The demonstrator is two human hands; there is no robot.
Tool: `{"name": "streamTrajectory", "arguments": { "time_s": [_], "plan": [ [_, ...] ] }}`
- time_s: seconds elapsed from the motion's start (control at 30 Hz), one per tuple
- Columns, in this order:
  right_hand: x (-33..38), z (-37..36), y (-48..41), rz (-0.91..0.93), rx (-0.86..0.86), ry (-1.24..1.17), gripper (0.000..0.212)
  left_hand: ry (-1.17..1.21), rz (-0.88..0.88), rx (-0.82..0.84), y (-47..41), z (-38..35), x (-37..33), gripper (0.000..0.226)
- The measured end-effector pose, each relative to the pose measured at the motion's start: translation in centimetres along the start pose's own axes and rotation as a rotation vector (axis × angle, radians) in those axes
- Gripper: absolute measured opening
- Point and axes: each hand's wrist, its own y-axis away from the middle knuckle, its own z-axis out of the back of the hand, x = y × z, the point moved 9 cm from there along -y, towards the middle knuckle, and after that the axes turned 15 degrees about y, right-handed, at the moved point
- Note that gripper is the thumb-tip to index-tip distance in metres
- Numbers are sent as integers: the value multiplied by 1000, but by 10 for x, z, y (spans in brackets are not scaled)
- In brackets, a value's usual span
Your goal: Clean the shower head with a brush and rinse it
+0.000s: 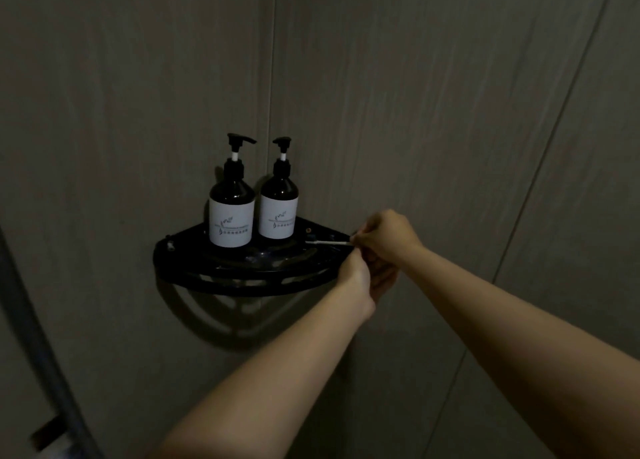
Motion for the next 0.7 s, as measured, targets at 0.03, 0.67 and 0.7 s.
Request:
{"name": "streamTrajectory", "arguments": {
  "time_s": [0.03,0.67,0.7],
  "plan": [
    [0,1,0,-1,5,6,18,3,1,1,0,0,0,36],
    [-19,17,25,-99,8,-62,61,-80,-3,32,22,-13,13,40],
    [-22,18,29,-112,12,-68,63,-82,6,44,26,-16,16,41]
  ]
}}
